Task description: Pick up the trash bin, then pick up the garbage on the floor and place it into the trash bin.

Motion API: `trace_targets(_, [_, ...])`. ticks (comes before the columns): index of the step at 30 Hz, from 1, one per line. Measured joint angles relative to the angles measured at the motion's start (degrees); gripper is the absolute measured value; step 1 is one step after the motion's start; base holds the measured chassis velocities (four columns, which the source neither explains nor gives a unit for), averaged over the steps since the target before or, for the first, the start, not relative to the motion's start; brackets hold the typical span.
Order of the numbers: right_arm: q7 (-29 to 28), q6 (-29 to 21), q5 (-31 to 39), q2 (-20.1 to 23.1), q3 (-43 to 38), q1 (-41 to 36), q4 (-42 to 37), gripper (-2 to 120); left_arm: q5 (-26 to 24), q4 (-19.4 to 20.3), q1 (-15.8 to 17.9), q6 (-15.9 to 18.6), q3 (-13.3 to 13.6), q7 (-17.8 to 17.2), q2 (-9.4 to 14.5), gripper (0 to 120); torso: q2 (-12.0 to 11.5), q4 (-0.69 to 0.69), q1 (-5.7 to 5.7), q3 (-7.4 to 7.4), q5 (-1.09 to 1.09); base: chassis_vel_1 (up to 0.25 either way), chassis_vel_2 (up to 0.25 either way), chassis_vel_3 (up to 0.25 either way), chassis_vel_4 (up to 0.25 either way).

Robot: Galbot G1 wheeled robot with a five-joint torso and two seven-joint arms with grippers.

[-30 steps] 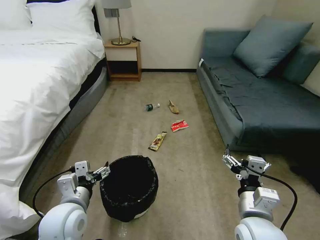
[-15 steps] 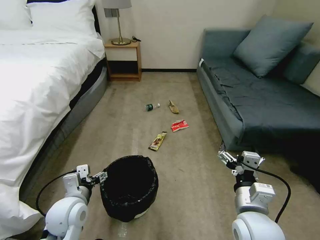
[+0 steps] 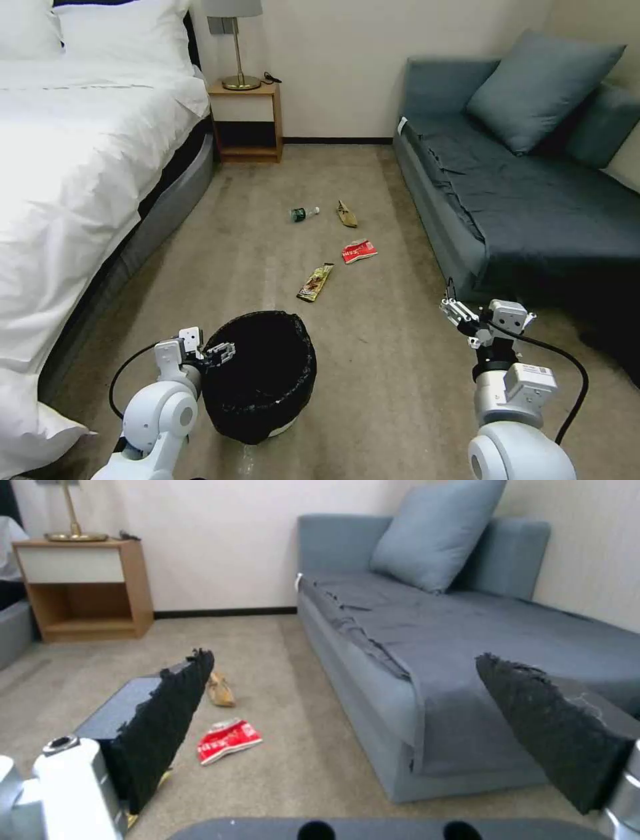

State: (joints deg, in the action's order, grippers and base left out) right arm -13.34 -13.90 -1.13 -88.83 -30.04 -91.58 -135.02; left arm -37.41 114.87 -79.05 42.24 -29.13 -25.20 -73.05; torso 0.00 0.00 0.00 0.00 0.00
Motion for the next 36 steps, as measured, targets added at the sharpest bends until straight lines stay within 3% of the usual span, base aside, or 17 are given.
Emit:
trace_targets(11, [0.0, 0.3, -0.5, -0.9, 0.2, -0.1, 0.0, 100, -0.7, -2.0, -0.4, -0.1, 0.5, -0.5, 0.4, 97, 0.0, 0.00, 0.00, 0.00, 0.01, 0.000, 0.000, 0.000, 0.000])
trace_targets(20, [-0.2, 0.7, -0.6, -1.0, 0.0, 0.0, 0.4, 100, -0.8, -3.0, 0.2, -0.5, 1.3, -0.2, 0.0, 67, 0.0, 0.01, 0.00, -0.01, 0.04, 0.000, 0.000, 0.000, 0.000])
trace_targets(23, [-0.2, 0.7, -0.6, -1.0, -0.1, 0.2, 0.5, 100, -1.0, -3.0, 0.2, -0.5, 1.4, 0.1, 0.1, 52, 0.0, 0.01, 0.00, -0.01, 0.02, 0.000, 0.000, 0.000, 0.000])
trace_targets(25, [-0.2, 0.8, -0.6, -1.0, -0.1, 0.2, 0.6, 100, -1.0, -3.0, 0.2, -0.5, 1.5, 0.1, 0.1, 50, 0.0, 0.01, 0.00, -0.01, 0.02, 0.000, 0.000, 0.000, 0.000])
trace_targets(27, [-0.2, 0.8, -0.6, -1.1, -0.1, 0.3, 0.7, 100, -1.3, -3.0, 0.2, -0.5, 1.5, 0.1, 0.2, 37, 0.0, 0.01, 0.00, -0.01, 0.02, 0.000, 0.000, 0.000, 0.000])
trace_targets(33, [-0.2, 0.9, -0.6, -1.0, -0.3, 0.4, 0.6, 100, -1.9, -2.5, -0.2, -0.4, 1.4, 0.2, 0.1, 16, 0.0, 0.01, 0.00, -0.01, 0.00, 0.000, 0.000, 0.000, 0.000])
trace_targets(36, [-0.3, 0.9, -0.6, -1.0, -0.3, 0.4, 0.5, 100, -2.2, -2.4, -0.4, -0.3, 1.2, 0.3, 0.1, 11, 0.0, 0.01, 0.00, -0.01, 0.00, 0.000, 0.000, 0.000, 0.000])
